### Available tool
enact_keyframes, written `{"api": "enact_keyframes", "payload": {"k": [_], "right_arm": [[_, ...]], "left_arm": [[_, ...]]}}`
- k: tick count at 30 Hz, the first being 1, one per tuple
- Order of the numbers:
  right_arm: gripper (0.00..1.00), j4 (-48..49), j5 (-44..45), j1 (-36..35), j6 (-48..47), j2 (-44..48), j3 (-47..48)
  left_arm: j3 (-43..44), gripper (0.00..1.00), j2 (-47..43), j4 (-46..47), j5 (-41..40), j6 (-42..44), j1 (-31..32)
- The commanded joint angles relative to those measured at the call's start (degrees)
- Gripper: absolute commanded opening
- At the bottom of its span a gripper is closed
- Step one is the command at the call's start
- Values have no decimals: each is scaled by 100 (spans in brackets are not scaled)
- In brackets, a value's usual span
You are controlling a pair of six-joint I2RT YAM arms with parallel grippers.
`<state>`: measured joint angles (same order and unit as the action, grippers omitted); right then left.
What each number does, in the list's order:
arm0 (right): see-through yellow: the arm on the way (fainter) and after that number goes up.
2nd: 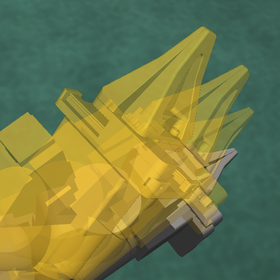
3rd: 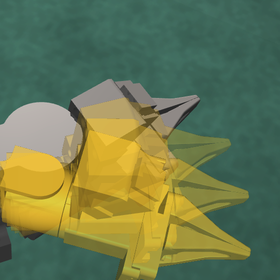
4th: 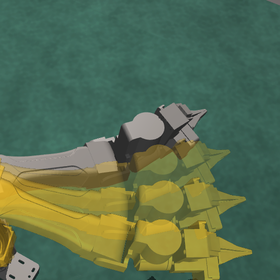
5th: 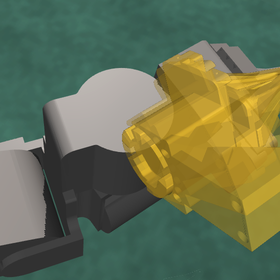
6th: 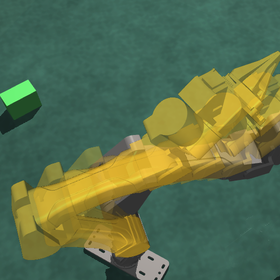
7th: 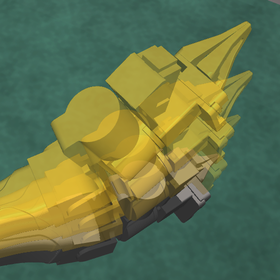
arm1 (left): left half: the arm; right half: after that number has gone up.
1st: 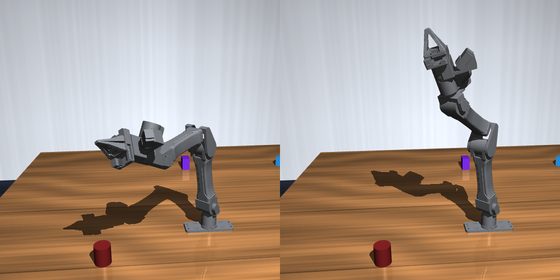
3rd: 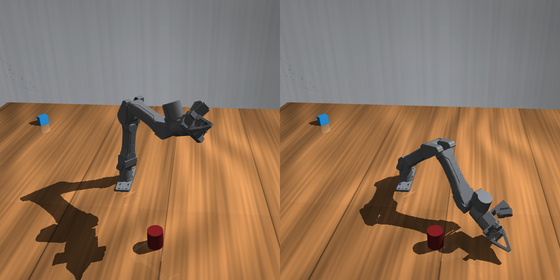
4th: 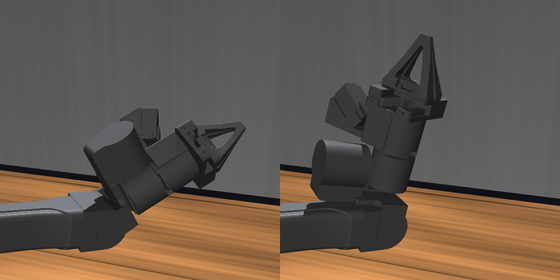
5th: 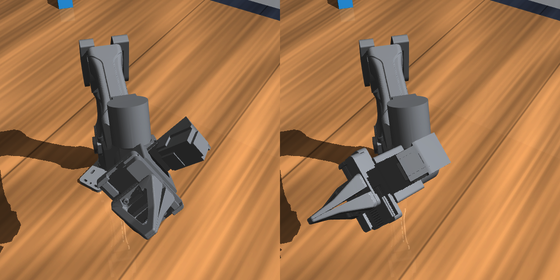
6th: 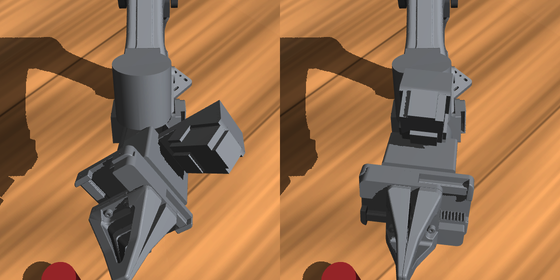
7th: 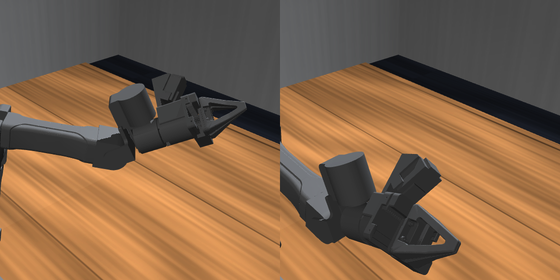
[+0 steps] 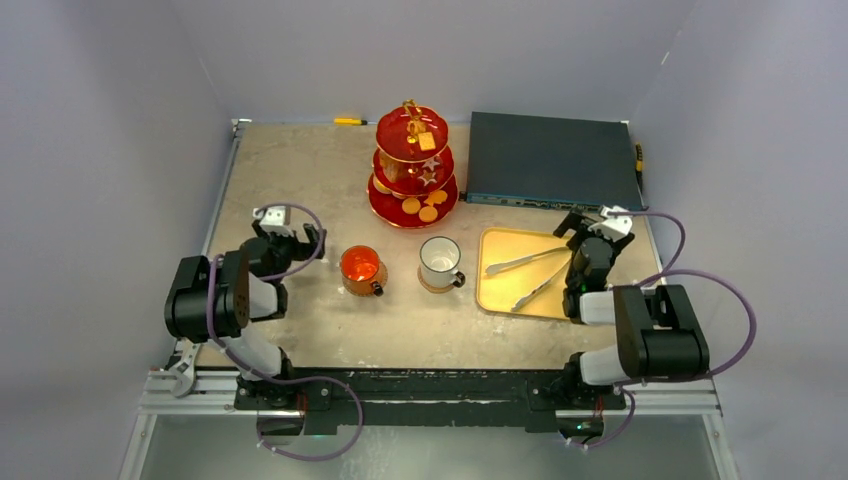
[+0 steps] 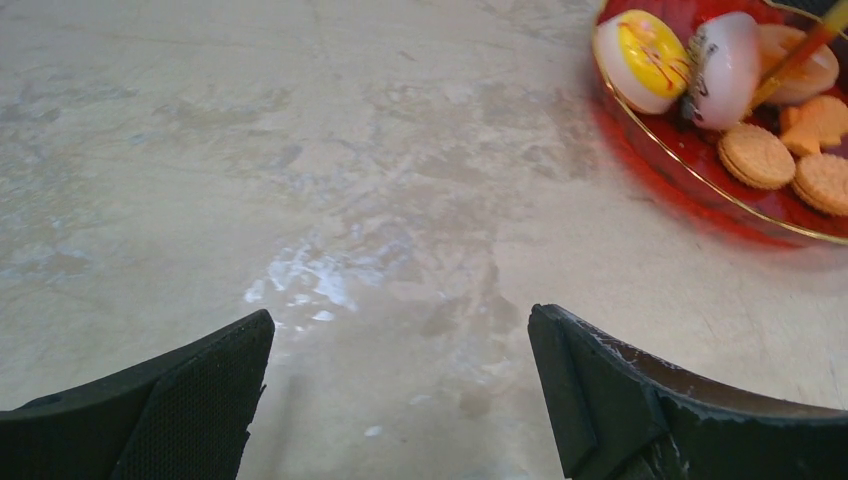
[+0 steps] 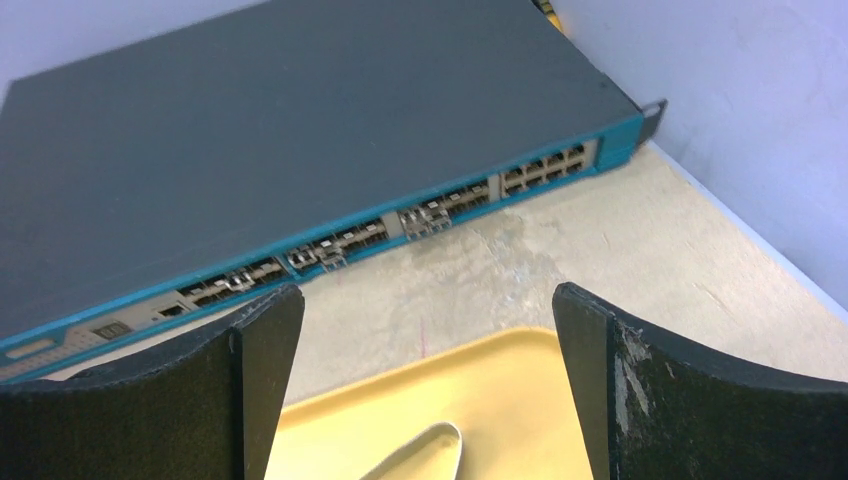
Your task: Serve the afternoon tea
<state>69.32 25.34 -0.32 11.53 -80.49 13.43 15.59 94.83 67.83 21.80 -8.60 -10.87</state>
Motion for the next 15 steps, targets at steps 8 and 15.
{"api": "enact_keyframes", "payload": {"k": [8, 15], "right_arm": [[98, 1726, -61, -585, -916, -954, 159], [98, 1851, -161, -515, -838, -973, 117]], "left_arm": [[-38, 99, 24, 574, -1135, 799, 829], [-110, 99, 88, 801, -1178, 776, 894]]}}
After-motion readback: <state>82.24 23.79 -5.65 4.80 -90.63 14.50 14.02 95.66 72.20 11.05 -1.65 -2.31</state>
